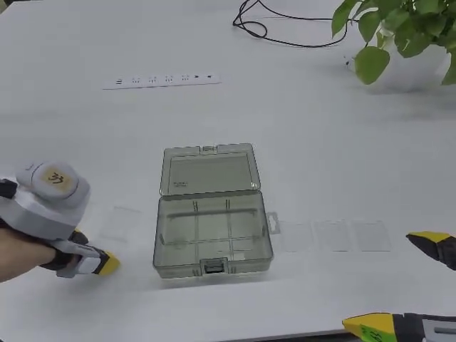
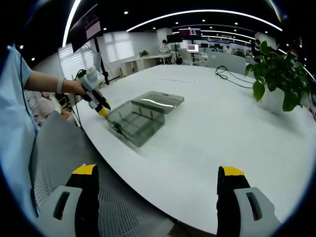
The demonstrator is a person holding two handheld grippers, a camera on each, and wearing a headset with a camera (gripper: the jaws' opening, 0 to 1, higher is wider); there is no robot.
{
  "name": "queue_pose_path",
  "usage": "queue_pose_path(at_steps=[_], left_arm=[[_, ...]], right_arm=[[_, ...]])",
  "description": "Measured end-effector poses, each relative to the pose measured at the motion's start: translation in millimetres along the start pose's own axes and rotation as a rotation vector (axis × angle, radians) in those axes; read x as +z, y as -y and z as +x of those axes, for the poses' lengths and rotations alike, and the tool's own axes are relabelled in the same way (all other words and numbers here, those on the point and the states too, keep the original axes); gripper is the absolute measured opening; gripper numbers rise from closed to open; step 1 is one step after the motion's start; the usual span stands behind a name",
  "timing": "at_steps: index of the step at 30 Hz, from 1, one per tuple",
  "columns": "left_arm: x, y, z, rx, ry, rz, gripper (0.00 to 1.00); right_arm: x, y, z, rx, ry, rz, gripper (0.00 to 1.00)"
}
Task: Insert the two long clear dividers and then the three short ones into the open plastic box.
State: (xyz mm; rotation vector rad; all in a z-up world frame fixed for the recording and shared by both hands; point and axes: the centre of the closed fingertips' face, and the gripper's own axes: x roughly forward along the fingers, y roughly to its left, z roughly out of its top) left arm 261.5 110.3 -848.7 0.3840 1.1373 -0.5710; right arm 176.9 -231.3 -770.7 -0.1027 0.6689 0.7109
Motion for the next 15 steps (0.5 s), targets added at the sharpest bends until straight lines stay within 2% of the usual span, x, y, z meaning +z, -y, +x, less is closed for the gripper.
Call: queue_pose_path(at_steps=[6,11,15], left_arm=[[-0.7,-2.4,-0.2,-0.001,-0.009,-0.003,0.33],[-1.5,-2.8,-0.5,-0.005,-0.016,-0.003,0.32],[-1.4,-3.9,-0.9,-0.007,-0.016,-0.026,0.31]], right_arm=[[1.3,-2.6,2.9,0.009,-0.007,-0.015,1.0],[2.1,-3.5,3.4,0.012,-0.007,-0.019,1.0],[3.4,-5.0,2.2,0.01,-0.011,-0.021,1.0]])
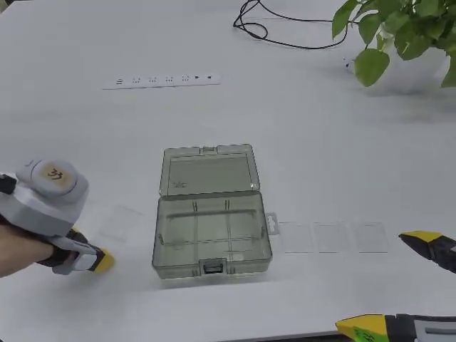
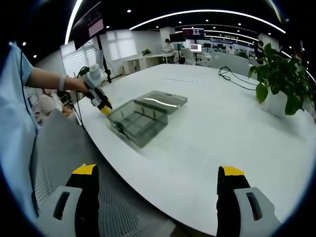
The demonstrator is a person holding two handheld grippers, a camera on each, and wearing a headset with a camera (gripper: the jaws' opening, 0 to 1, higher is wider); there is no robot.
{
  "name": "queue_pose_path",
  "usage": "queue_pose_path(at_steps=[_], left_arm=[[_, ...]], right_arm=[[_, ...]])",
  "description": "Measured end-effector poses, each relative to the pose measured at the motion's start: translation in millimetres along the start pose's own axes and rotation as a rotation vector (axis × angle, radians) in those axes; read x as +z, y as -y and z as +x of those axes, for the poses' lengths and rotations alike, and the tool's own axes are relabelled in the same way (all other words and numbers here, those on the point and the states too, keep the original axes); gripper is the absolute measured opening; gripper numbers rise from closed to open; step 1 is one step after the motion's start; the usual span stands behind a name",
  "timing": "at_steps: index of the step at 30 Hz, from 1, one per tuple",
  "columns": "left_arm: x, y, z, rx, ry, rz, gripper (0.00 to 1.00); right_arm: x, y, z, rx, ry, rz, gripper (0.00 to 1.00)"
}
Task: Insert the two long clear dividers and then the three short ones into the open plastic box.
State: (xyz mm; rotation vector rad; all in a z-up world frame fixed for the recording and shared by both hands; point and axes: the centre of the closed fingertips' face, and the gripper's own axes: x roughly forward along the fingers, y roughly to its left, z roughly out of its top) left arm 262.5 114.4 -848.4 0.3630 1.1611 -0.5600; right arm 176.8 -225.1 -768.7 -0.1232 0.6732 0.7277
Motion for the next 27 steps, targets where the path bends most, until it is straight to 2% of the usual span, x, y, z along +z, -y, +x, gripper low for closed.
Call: queue_pose_path(at_steps=[9,13,20,23,24,27], left_arm=[[-2.1,2.1,-1.1,0.0,-0.005,-0.031,0.3],[-1.9,4.6,-2.4,-0.008,-0.008,-0.03,0.3],[6.5,7.4,-9.1,-0.034,0.023,-0.055,0.3],[9.2,4.8,-12.3,-0.037,0.047,-0.071,0.3],[11.1,3.8,-14.6,-0.039,0.065,-0.084,0.3],[21.2,5.9,-24.3,-0.072,0.134,-0.172,0.3]], right_arm=[[7.7,-13.3,-3.6,0.016,-0.033,0.005,1.0],[5.6,-13.2,-2.0,0.01,-0.065,-0.003,1.0],[8.0,-17.3,2.2,-0.011,-0.092,0.018,1.0],[8.8,-18.6,4.4,-0.033,-0.094,0.02,1.0],[12.6,-18.4,5.4,-0.045,-0.074,0.02,1.0],[17.3,-19.2,7.4,-0.057,-0.068,0.044,1.0]])
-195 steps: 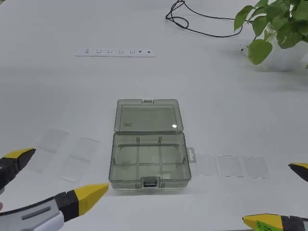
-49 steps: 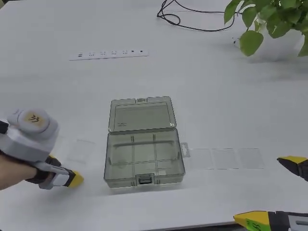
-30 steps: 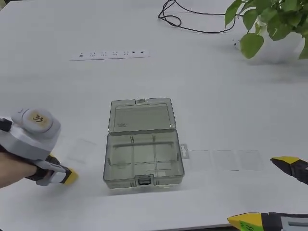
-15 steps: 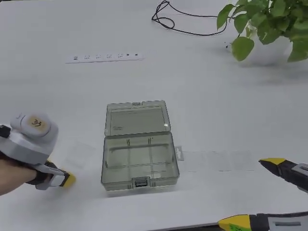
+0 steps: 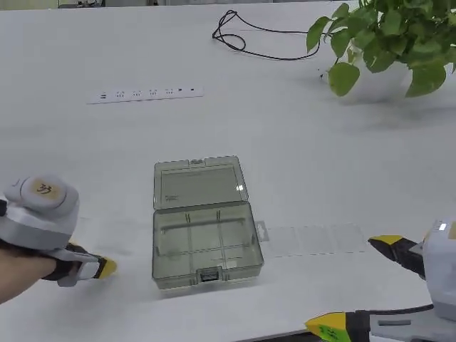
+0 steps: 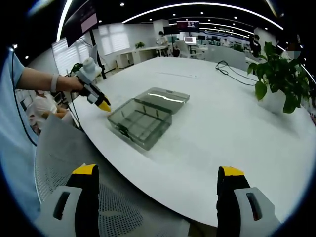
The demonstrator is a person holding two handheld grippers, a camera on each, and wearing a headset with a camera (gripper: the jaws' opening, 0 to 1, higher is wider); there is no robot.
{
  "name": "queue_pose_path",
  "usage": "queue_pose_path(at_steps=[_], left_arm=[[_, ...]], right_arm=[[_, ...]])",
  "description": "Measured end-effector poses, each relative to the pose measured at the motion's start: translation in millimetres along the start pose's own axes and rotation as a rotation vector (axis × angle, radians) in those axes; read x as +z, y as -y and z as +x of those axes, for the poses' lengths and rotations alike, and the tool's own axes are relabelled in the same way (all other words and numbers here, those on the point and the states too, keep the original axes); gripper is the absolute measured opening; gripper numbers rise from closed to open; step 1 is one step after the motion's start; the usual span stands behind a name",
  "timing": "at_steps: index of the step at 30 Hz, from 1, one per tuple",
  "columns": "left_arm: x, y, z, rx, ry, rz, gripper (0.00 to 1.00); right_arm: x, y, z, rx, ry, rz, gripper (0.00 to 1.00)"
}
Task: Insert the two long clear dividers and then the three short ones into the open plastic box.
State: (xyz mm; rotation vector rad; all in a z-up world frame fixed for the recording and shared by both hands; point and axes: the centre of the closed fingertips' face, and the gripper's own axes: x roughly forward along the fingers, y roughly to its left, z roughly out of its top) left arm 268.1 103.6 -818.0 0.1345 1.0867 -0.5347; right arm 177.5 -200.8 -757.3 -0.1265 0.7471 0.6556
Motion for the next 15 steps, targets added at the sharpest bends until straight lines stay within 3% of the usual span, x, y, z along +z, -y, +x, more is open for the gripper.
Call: queue_pose_path(at_steps=[2,5,7,11,15], left_arm=[[5.2,4.1,-6.2,-0.033,0.031,-0.041,0.3],[8.3,3.2,-13.2,-0.038,0.059,-0.052,0.3],[14.5,9.5,-18.8,-0.077,0.107,-0.101,0.3],[18.2,13.7,-24.0,-0.093,0.127,-0.089,0.3],[23.3,24.3,-24.7,-0.129,0.169,-0.116,0.3]], right_arm=[[4.2,0.6,2.3,-0.01,0.003,0.008,1.0],[12.3,-0.7,6.1,-0.012,0.016,0.021,1.0],[18.2,-3.3,9.0,-0.008,0.026,0.017,1.0],[26.8,-9.8,14.0,0.0,0.024,0.001,1.0],[37.4,-16.9,18.2,0.01,0.043,-0.003,1.0]])
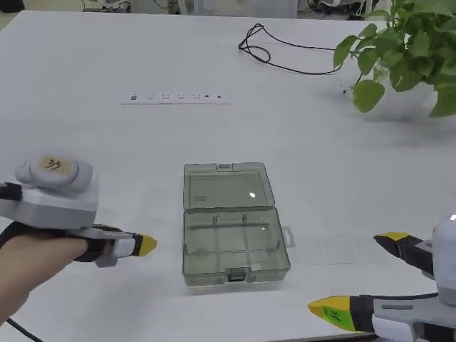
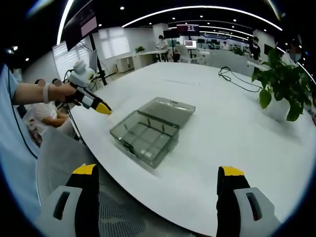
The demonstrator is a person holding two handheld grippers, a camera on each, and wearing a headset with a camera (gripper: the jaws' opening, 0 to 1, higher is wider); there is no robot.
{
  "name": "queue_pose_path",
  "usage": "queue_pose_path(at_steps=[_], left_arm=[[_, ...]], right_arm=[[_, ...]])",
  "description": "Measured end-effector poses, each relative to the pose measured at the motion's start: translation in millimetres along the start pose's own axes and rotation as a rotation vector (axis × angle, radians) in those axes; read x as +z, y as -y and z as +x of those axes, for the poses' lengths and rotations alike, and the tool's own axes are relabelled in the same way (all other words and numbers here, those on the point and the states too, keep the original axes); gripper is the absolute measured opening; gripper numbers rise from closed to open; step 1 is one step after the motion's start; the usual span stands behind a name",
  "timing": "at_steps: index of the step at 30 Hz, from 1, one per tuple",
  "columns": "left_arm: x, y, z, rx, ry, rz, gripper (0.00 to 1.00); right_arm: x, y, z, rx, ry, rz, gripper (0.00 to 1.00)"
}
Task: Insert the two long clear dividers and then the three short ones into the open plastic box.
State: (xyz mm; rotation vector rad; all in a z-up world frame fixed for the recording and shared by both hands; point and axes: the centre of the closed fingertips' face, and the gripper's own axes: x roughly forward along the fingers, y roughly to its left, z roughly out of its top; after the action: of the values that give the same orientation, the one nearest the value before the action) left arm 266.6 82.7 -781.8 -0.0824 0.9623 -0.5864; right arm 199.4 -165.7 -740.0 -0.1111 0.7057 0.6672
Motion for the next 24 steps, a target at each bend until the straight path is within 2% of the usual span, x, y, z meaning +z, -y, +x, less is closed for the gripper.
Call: queue_pose_path(at_steps=[2,4,7,9,11,14,16,18,19,21,22,23,24], left_arm=[[1.1,9.3,2.0,-0.031,0.018,-0.038,0.3],[0.9,14.8,4.4,-0.032,0.021,-0.025,0.3],[5.0,26.3,8.6,-0.059,0.043,-0.04,0.3],[6.8,33.0,12.0,-0.064,0.046,-0.023,0.3],[10.6,38.4,14.9,-0.073,0.059,-0.024,0.3],[16.8,50.3,20.2,-0.094,0.085,-0.039,0.3],[19.1,57.5,24.8,-0.089,0.093,0.0,0.3],[20.3,66.4,28.4,-0.106,0.1,-0.01,0.3],[20.4,72.7,30.0,-0.116,0.106,-0.014,0.3],[22.5,80.5,32.4,-0.128,0.121,-0.021,0.3],[22.8,83.1,33.5,-0.133,0.124,-0.026,0.3],[24.0,86.9,34.5,-0.144,0.133,-0.044,0.3],[25.4,89.5,35.1,-0.151,0.144,-0.061,0.3]], right_arm=[[6.2,-0.5,2.3,-0.001,0.018,0.009,1.0],[12.3,-2.1,4.7,0.01,0.031,0.025,0.98],[19.7,-5.8,7.5,0.018,0.035,0.044,0.96],[25.8,-8.1,8.8,0.026,0.038,0.046,0.95],[34.7,-11.3,10.0,0.041,0.048,0.049,0.88],[47.8,-5.0,13.4,0.044,0.07,0.052,0.85],[59.2,-2.8,16.1,0.046,0.076,0.067,0.81],[70.9,-1.9,19.8,0.054,0.091,0.09,0.78],[78.2,-3.5,22.6,0.069,0.105,0.123,0.75],[83.3,-8.3,26.8,0.107,0.089,0.21,0.66],[90.8,-10.6,29.1,0.128,0.12,0.241,0.63],[95.5,-10.2,31.6,0.13,0.13,0.298,0.61],[99.9,-12.0,33.6,0.15,0.145,0.316,0.59]])
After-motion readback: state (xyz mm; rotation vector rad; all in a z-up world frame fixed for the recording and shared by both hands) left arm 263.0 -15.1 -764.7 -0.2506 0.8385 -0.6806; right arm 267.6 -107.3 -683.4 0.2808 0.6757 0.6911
